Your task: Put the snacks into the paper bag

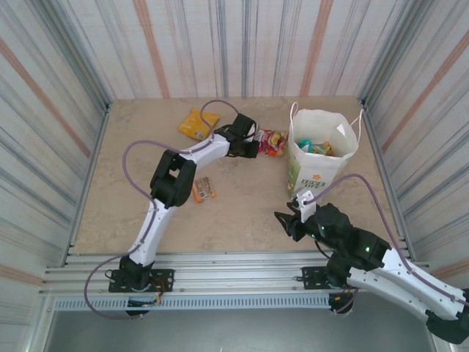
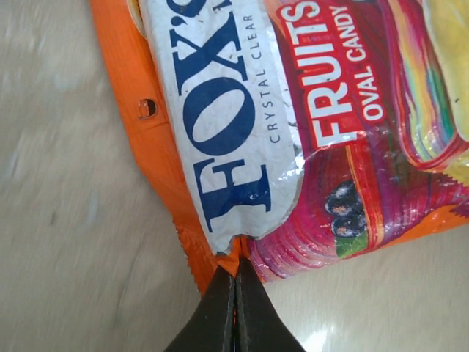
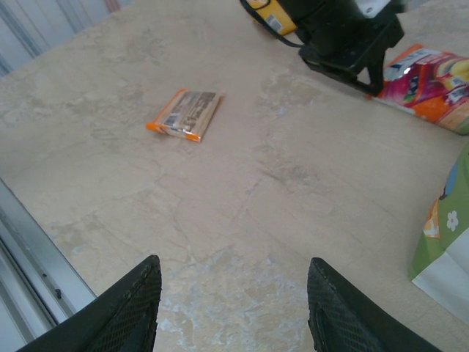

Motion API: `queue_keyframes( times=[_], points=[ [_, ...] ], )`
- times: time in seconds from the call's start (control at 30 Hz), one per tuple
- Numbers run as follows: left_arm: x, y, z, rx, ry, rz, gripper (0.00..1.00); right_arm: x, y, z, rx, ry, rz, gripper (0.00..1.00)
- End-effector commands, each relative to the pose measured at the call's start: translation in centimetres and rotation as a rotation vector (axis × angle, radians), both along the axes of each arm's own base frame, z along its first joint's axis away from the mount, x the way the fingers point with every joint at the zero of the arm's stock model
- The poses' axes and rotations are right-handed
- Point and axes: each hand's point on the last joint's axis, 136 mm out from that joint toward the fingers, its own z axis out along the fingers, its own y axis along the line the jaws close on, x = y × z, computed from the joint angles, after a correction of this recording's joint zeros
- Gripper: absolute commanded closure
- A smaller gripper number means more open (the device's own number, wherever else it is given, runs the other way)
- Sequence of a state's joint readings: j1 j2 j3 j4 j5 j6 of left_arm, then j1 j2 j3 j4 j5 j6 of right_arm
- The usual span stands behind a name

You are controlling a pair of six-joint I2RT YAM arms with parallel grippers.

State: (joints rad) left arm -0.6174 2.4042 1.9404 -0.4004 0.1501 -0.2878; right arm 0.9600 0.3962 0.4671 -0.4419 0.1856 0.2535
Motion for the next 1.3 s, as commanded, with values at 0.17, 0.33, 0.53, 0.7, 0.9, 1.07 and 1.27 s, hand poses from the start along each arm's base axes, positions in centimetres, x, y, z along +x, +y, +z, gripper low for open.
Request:
queue_keyframes(
  times=[0.17,0.33,0.53,0.7,0.9,1.07,1.27],
  points=[
    [-5.3,4.6,3.3,0.088,-0.008,-0.047,1.0,0.4,1.3,1.3,0.009,0.001,0.037,0.46],
    [-8.1,6.5,4.8,0.108,-0.023,-0.102,1.0,0.6,2.1,1.9,0.002,0.011,0.057,0.46],
    [-10.8,9.1,7.9,0.177,-0.116,-0.192,1.0,0.9,2.7,2.7,-0.021,0.012,0.071,0.46],
    [-12.2,11.0,11.0,0.239,-0.196,-0.255,1.0,1.3,3.7,3.5,-0.017,0.0,0.092,0.46],
    [-13.5,11.8,14.1,0.259,-0.332,-0.369,1.0,2.1,5.2,4.5,-0.027,-0.017,0.123,0.46],
    [-14.5,11.7,16.5,0.25,-0.455,-0.466,1.0,2.7,6.2,5.4,-0.027,-0.016,0.159,0.45],
    [-16.4,11.4,18.5,0.226,-0.57,-0.593,1.0,3.8,6.9,6.1,-0.01,0.018,0.174,0.44]
  ],
)
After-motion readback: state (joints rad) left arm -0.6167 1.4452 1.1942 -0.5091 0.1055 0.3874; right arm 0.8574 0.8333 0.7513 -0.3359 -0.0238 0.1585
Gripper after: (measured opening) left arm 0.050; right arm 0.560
